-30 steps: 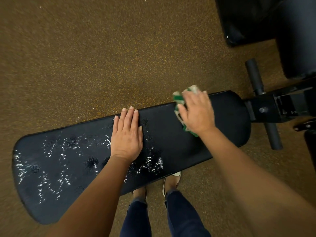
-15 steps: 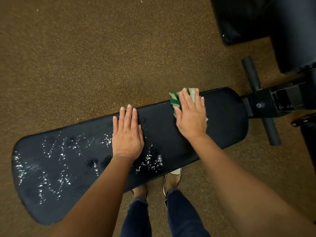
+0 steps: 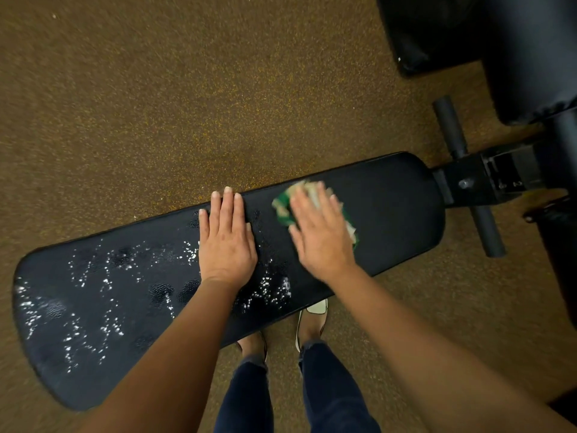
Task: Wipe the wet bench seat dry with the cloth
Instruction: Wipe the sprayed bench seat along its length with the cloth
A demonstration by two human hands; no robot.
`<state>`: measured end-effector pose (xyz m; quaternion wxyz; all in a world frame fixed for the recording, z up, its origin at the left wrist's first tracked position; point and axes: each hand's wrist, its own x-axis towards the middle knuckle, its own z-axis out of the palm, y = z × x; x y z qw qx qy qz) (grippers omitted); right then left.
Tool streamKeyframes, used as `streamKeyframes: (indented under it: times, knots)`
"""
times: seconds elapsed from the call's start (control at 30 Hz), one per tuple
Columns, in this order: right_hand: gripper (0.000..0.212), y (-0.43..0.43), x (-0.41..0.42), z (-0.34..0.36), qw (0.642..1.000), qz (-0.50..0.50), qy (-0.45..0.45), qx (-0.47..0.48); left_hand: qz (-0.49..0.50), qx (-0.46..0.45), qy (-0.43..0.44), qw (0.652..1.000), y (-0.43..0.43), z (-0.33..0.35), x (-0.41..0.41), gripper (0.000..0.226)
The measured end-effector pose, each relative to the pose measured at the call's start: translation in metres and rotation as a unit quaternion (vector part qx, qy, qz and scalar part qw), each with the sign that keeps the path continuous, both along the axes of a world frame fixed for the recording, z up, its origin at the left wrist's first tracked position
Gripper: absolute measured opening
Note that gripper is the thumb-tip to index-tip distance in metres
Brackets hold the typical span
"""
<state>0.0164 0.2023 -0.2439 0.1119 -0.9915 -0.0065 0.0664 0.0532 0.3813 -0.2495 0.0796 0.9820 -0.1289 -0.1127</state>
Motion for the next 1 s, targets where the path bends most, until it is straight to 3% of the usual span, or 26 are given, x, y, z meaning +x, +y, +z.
streamKeyframes:
  times: [0.07, 0.13, 0.27, 0.33, 0.47, 0.53, 0.6, 0.67, 0.7, 0.77, 0.87, 0.93, 1.0]
  knots:
    - [0.055, -0.01, -0.037, 0.002, 0.993, 0.113, 0.026, -0.003, -0.005, -0.003, 0.0, 1.0, 0.001, 0.0, 0.0, 0.057]
    - [0.056, -0.035, -0.05, 0.002, 0.992, 0.124, 0.024, -0.012, -0.011, 0.001, 0.001, 1.0, 0.003, 0.001, 0.001, 0.057]
    - [0.055, -0.038, -0.016, 0.0, 0.991, -0.129, 0.012, -0.027, -0.011, 0.003, 0.005, 1.0, 0.003, 0.0, 0.0, 0.057]
    - [0.057, -0.013, -0.009, -0.002, 0.985, -0.169, 0.016, -0.032, -0.008, 0.004, 0.005, 1.0, 0.003, -0.001, 0.0, 0.057]
    - [0.056, -0.003, -0.062, 0.002, 0.997, 0.067, 0.041, -0.018, -0.007, 0.004, 0.007, 1.0, 0.003, 0.001, 0.001, 0.059]
    - [0.056, -0.028, -0.069, 0.002, 0.993, 0.107, 0.036, -0.023, -0.009, -0.001, 0.009, 1.0, 0.003, 0.002, 0.001, 0.058]
    - [0.055, -0.04, -0.053, 0.0, 1.0, -0.005, 0.021, -0.022, -0.009, -0.006, 0.006, 1.0, 0.003, 0.003, 0.001, 0.058]
    - [0.055, -0.03, -0.03, 0.002, 0.986, -0.165, 0.015, -0.028, -0.008, -0.01, 0.006, 1.0, 0.002, 0.001, 0.0, 0.057]
    - [0.055, -0.017, -0.025, 0.002, 0.98, -0.199, 0.014, -0.026, -0.007, -0.012, 0.004, 1.0, 0.001, 0.001, 0.0, 0.057]
    - [0.054, 0.011, -0.041, 0.002, 0.989, -0.144, 0.024, -0.01, -0.004, -0.021, -0.002, 1.0, 0.001, 0.001, 0.0, 0.058]
    - [0.054, 0.007, -0.093, 0.004, 0.999, 0.031, 0.035, -0.001, -0.004, -0.033, -0.005, 0.999, 0.003, -0.001, 0.0, 0.057]
    - [0.054, -0.021, -0.097, 0.001, 1.0, 0.007, 0.027, -0.013, -0.01, -0.032, -0.004, 0.999, 0.005, -0.001, 0.0, 0.057]
    - [0.053, -0.038, -0.074, 0.001, 0.992, -0.126, 0.015, -0.02, -0.012, -0.034, -0.004, 0.999, 0.004, 0.0, 0.0, 0.057]
